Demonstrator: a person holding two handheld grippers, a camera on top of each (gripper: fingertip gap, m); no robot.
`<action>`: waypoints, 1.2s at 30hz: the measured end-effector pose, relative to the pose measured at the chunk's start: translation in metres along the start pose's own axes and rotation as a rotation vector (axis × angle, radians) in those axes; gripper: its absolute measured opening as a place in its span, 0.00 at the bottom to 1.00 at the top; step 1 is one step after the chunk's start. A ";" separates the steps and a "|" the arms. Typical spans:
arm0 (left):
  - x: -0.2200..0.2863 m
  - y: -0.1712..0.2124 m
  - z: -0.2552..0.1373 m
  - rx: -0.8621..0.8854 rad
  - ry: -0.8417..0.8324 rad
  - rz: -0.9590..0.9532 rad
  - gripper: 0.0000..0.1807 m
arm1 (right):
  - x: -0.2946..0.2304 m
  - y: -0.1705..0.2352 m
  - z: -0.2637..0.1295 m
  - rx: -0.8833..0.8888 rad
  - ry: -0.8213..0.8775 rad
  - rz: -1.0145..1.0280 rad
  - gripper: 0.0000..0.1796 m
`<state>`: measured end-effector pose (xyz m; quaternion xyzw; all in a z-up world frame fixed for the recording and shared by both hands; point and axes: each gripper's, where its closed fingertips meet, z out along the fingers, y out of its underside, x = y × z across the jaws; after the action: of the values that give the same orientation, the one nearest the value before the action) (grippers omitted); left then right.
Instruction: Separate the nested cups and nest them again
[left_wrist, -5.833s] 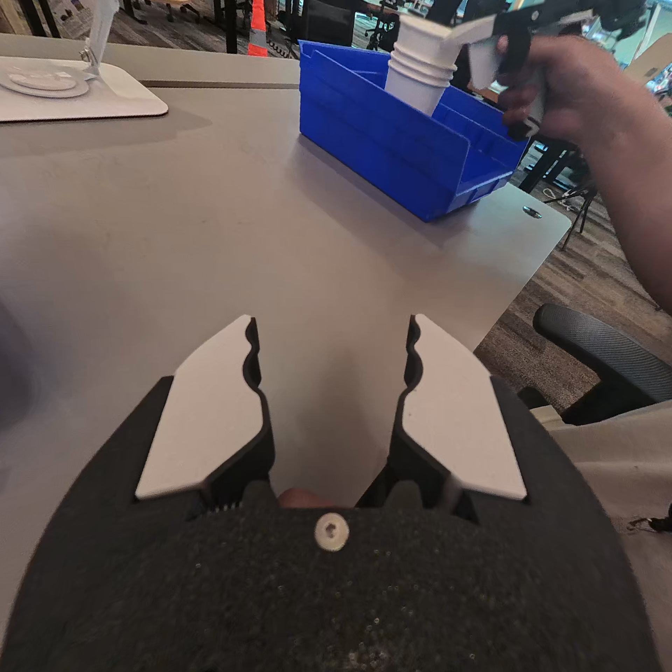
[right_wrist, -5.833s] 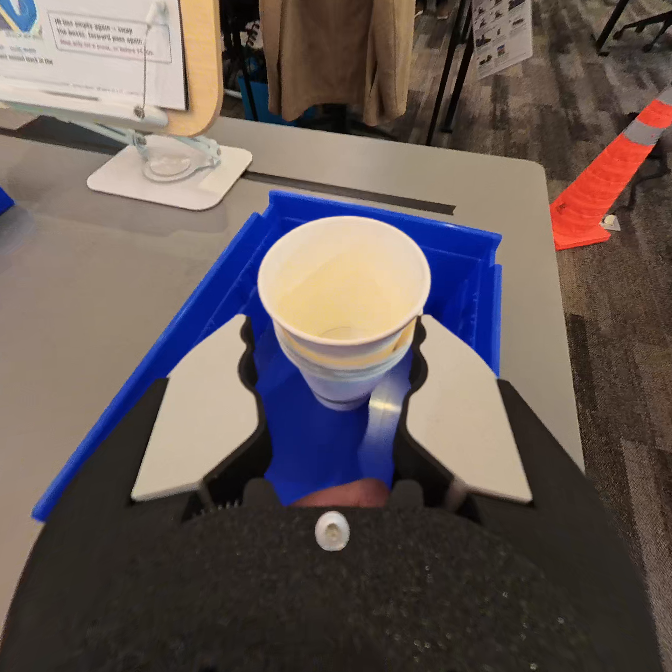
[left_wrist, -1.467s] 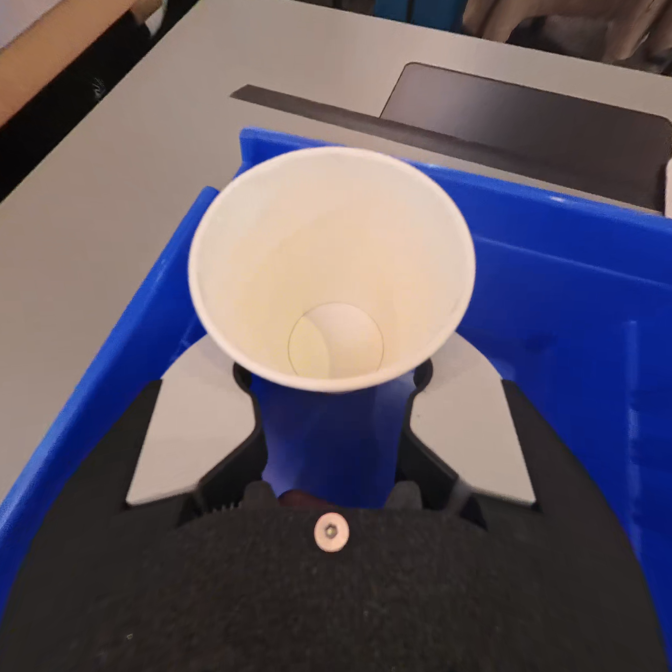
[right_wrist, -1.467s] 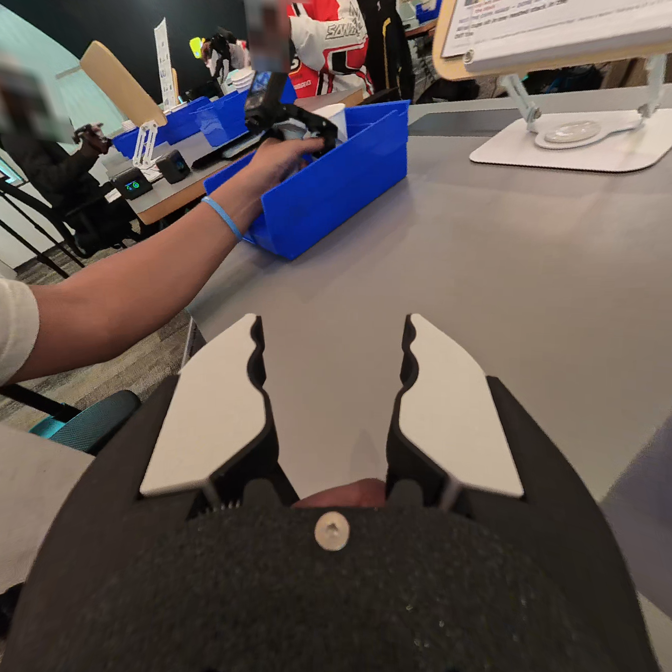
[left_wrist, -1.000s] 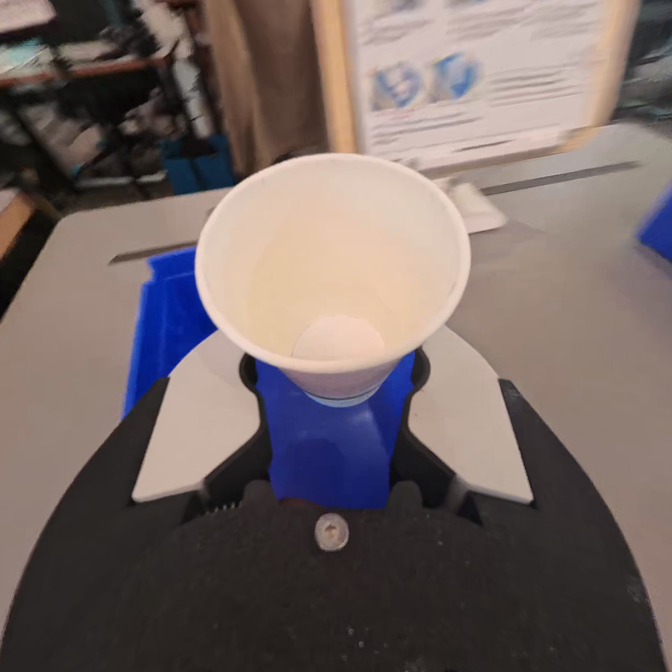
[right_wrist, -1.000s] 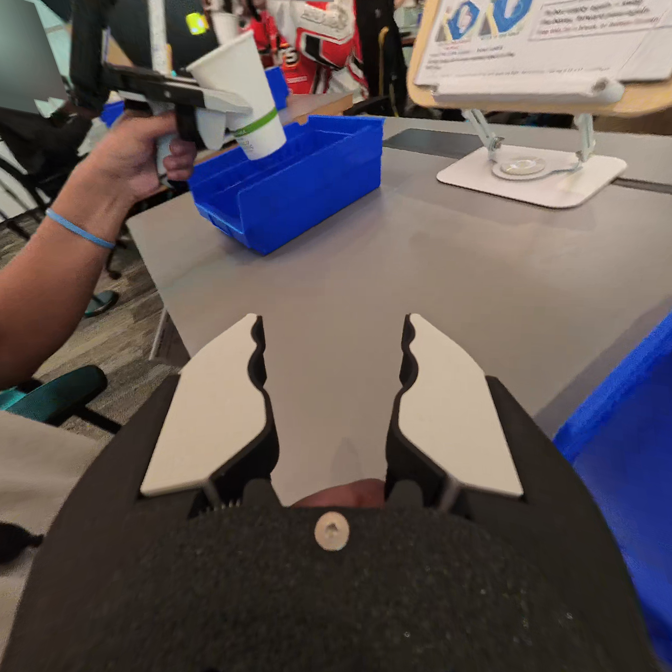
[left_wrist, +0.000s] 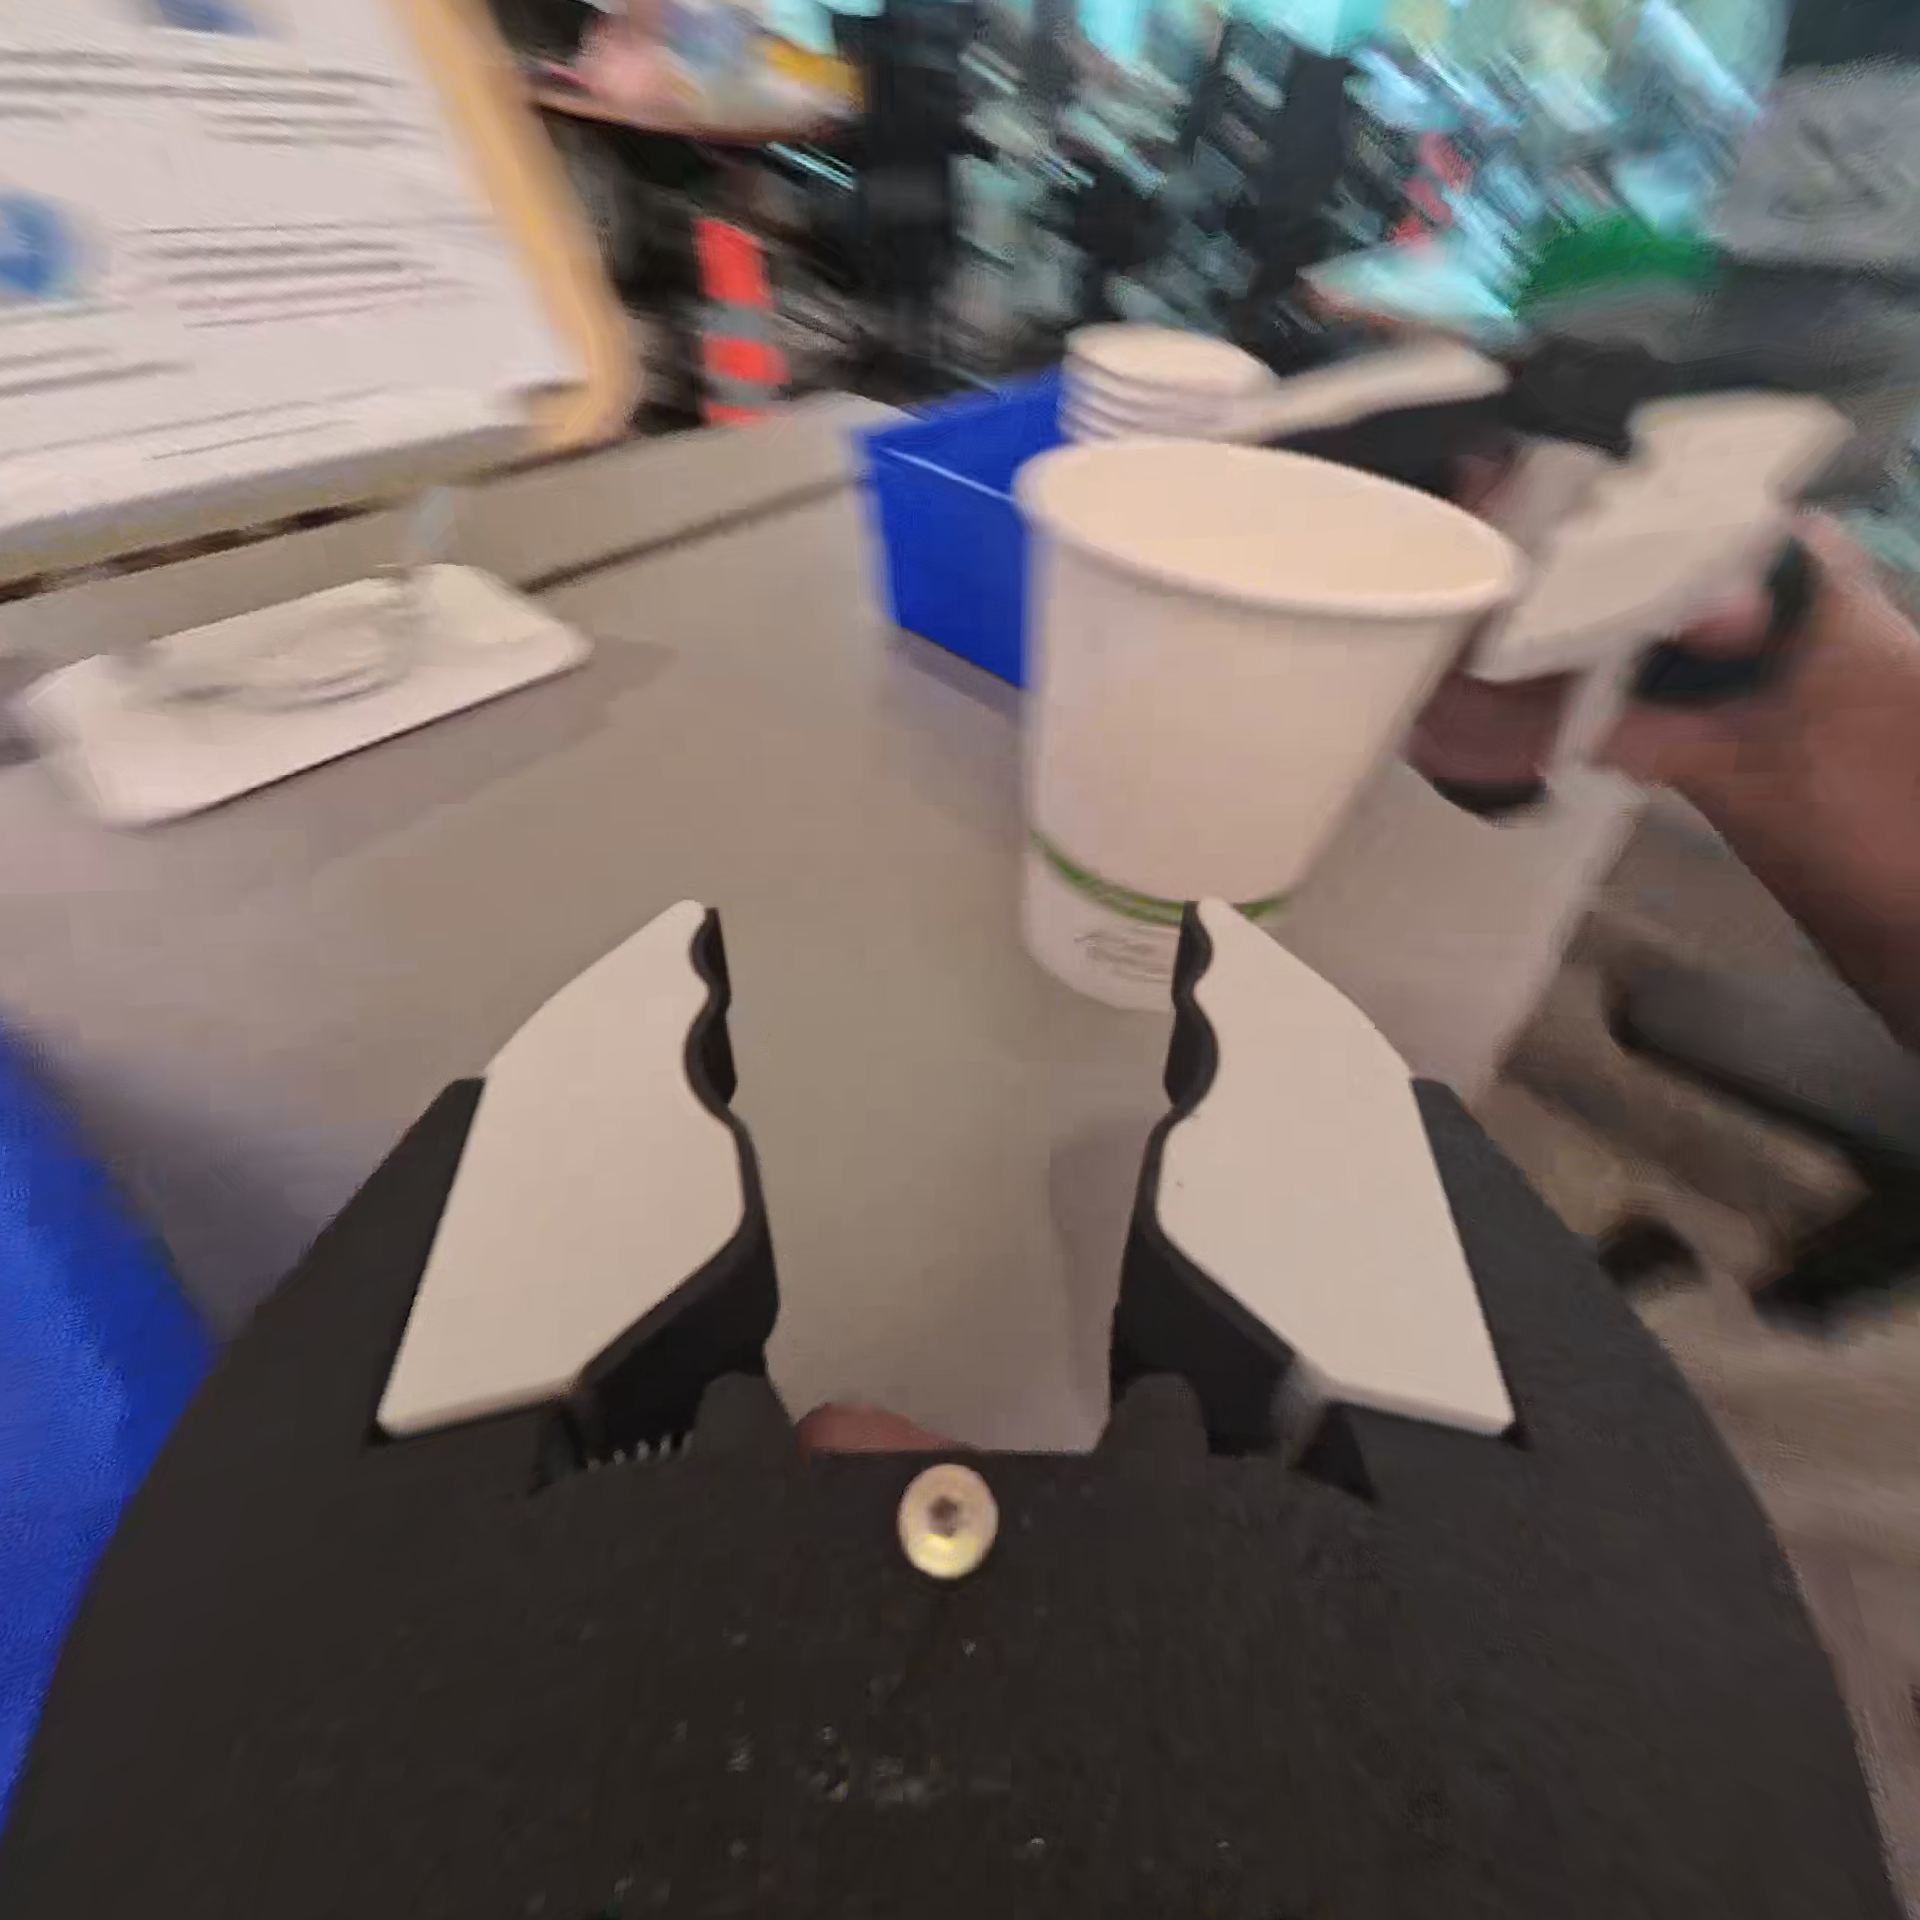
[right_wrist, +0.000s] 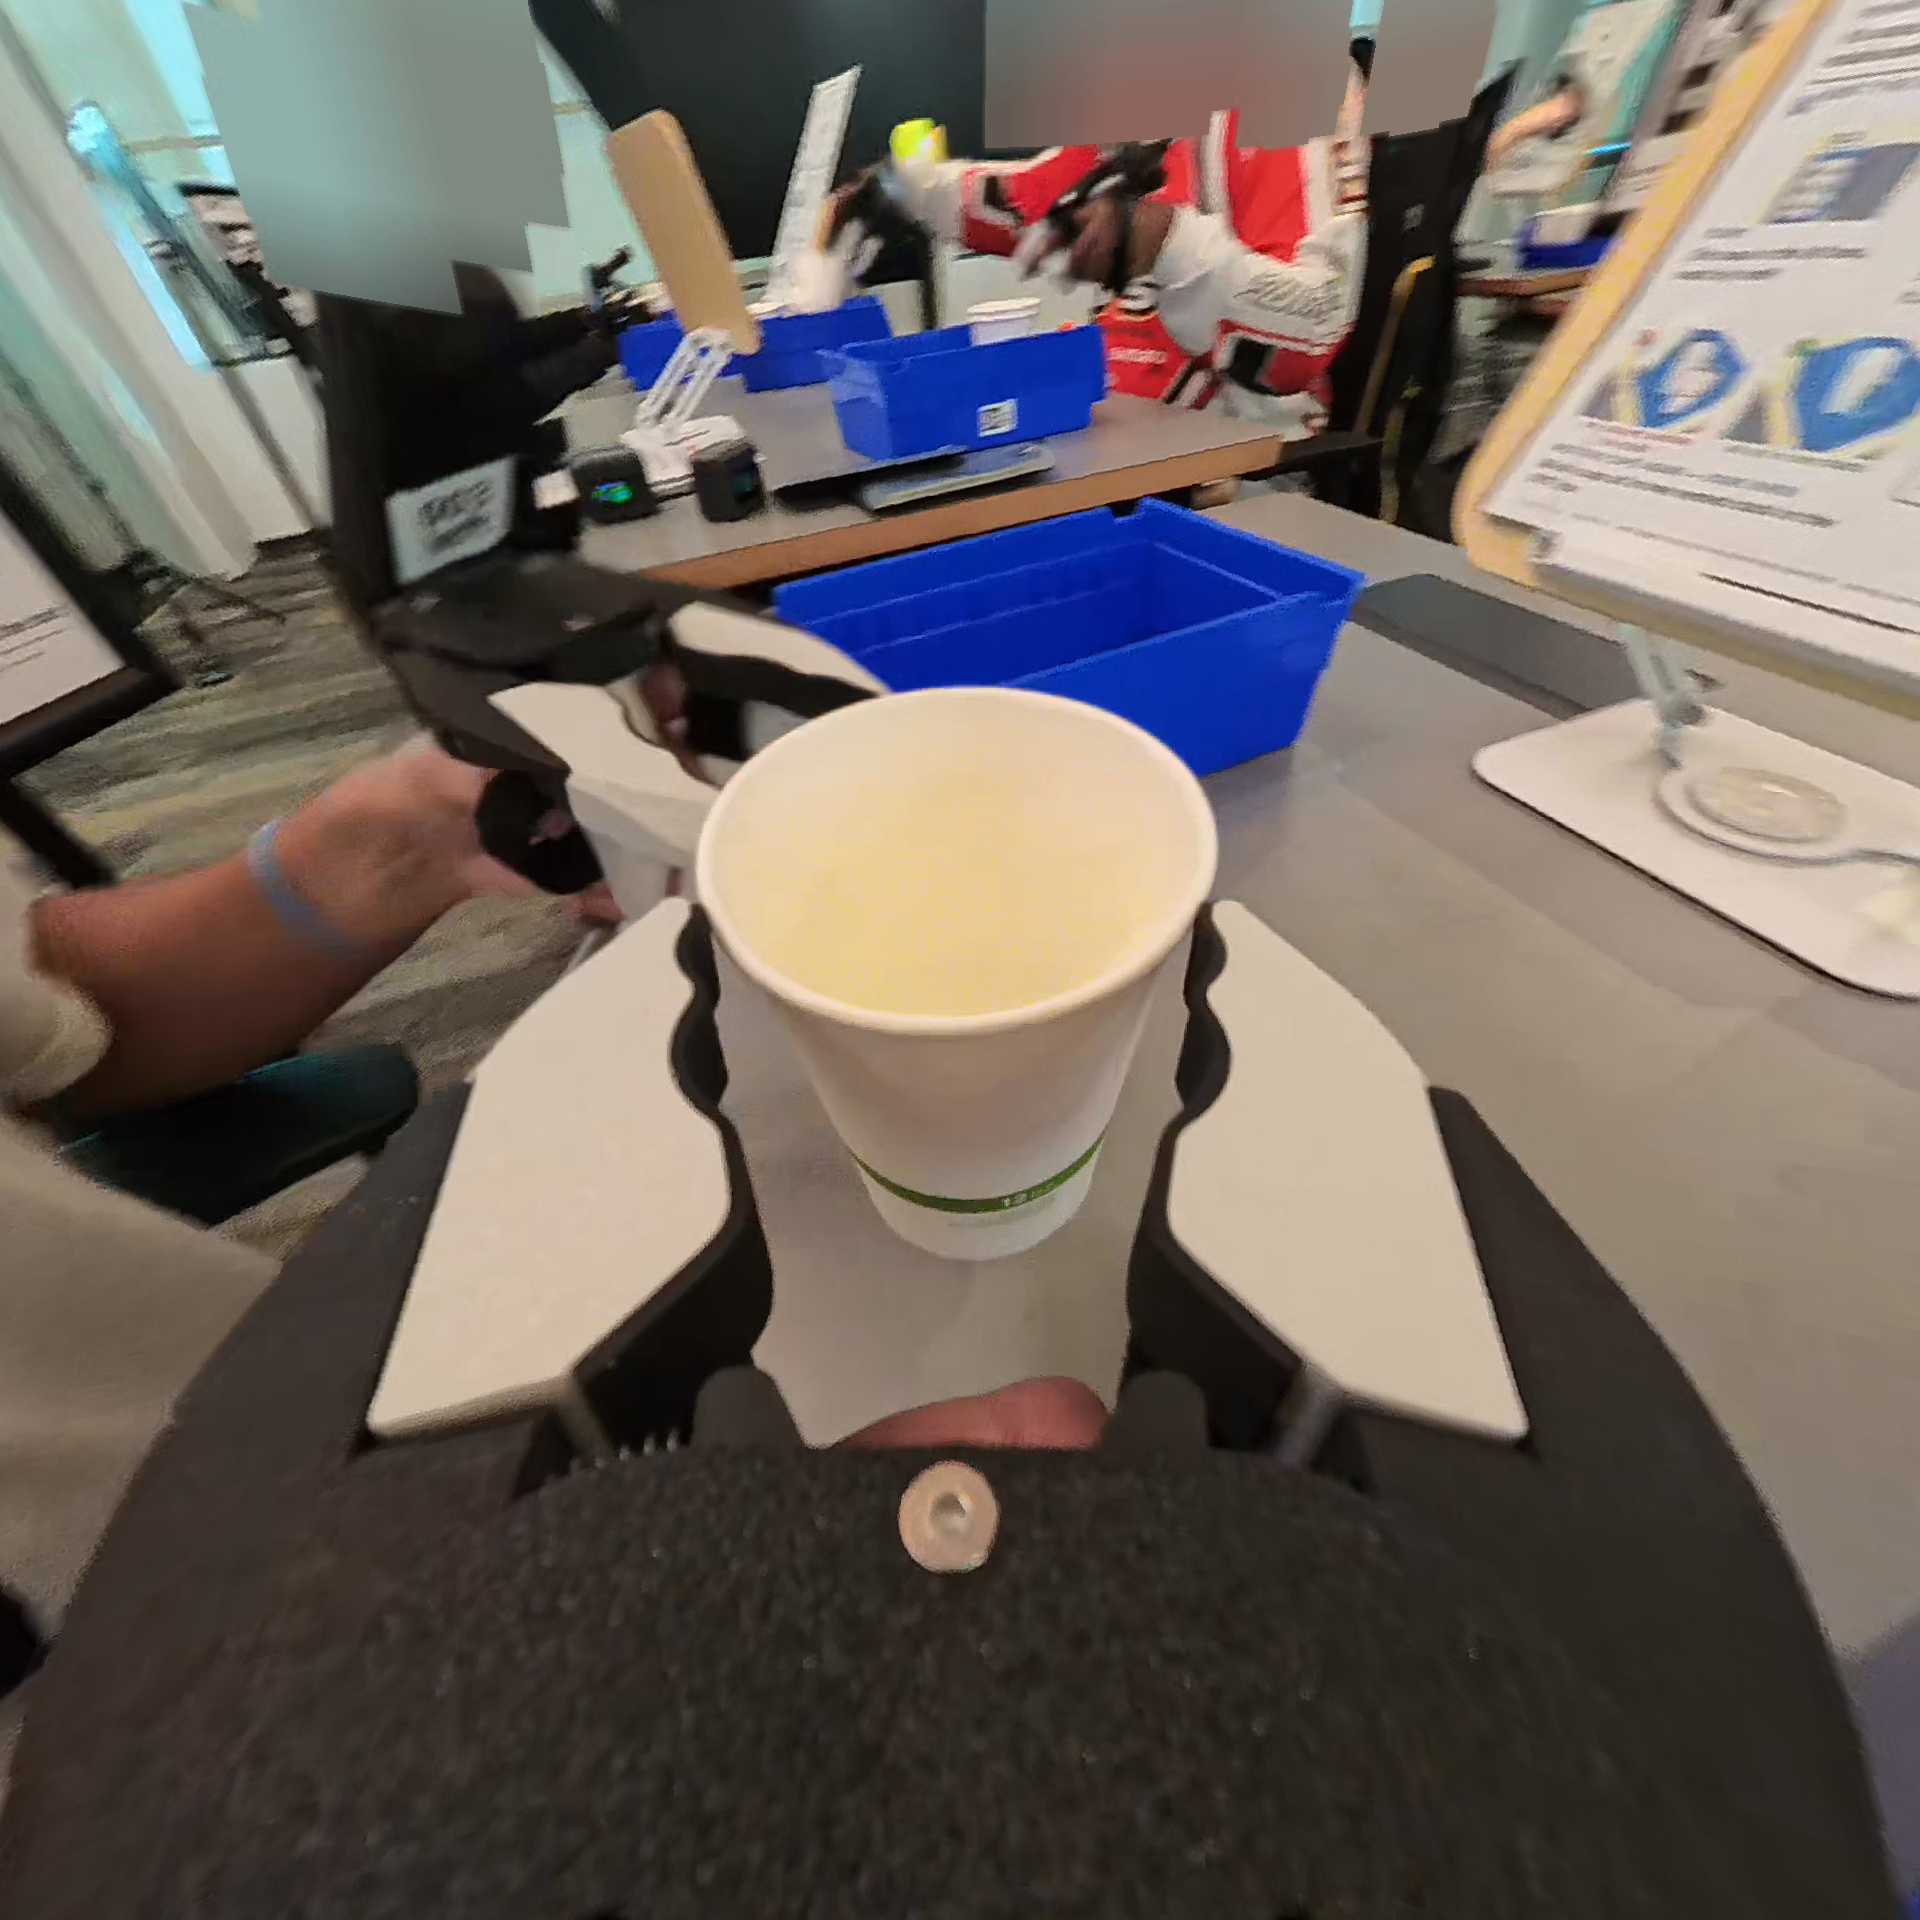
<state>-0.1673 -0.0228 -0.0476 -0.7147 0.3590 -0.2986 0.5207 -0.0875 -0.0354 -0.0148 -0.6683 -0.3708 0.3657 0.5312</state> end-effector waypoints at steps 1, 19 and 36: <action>-0.015 0.004 -0.007 0.058 -0.133 -0.076 0.45 | 0.008 0.001 -0.006 0.014 0.051 0.015 0.48; -0.035 0.052 -0.021 0.124 -0.407 -0.175 0.37 | 0.249 -0.046 -0.227 0.114 1.033 0.050 0.47; -0.036 0.049 -0.023 0.138 -0.406 -0.182 0.37 | 0.280 0.002 -0.204 -0.018 0.979 0.177 0.43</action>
<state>-0.2160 -0.0155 -0.0897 -0.7524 0.1597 -0.2181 0.6007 0.2213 0.1227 -0.0089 -0.7950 -0.0232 0.0495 0.6041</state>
